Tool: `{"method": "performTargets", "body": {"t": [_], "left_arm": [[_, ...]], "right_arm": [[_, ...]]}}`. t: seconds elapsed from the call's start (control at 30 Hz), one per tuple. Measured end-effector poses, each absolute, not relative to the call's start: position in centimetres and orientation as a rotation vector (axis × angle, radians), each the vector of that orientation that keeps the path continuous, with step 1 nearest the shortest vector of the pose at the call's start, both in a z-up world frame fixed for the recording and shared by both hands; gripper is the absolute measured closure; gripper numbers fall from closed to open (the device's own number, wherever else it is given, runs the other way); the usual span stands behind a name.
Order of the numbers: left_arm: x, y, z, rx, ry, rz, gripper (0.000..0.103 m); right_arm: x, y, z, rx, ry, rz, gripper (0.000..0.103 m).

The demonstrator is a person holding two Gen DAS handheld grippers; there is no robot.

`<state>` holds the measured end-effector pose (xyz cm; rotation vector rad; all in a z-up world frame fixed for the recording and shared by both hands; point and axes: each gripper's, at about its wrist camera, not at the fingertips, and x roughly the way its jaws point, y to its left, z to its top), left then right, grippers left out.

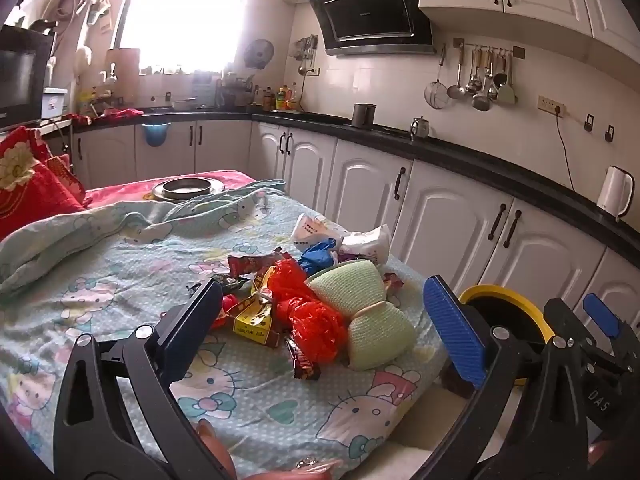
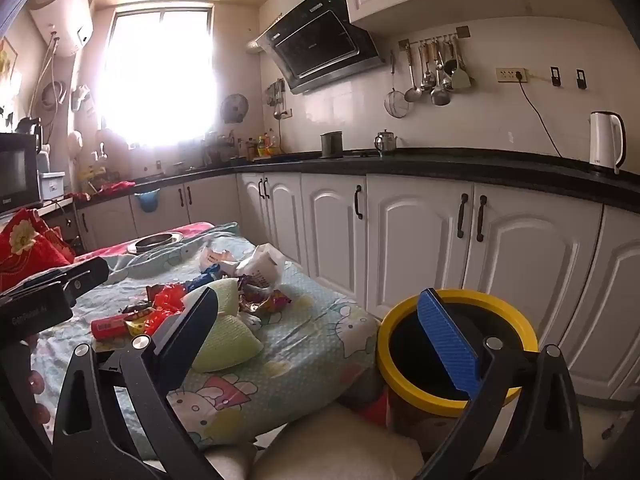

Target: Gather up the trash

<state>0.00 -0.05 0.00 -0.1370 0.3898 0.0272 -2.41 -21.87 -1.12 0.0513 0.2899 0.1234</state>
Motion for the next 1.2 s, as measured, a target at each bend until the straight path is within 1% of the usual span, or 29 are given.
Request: {"method": "performTargets", "body": {"t": [1.2], "left_arm": [[-0.39, -0.01, -0.26, -0.134, 0.381, 0.023, 0.011]], "right_arm": [[-2.44, -21.40, -1.28, 0.038, 0.302, 0.107, 0.006]]}}
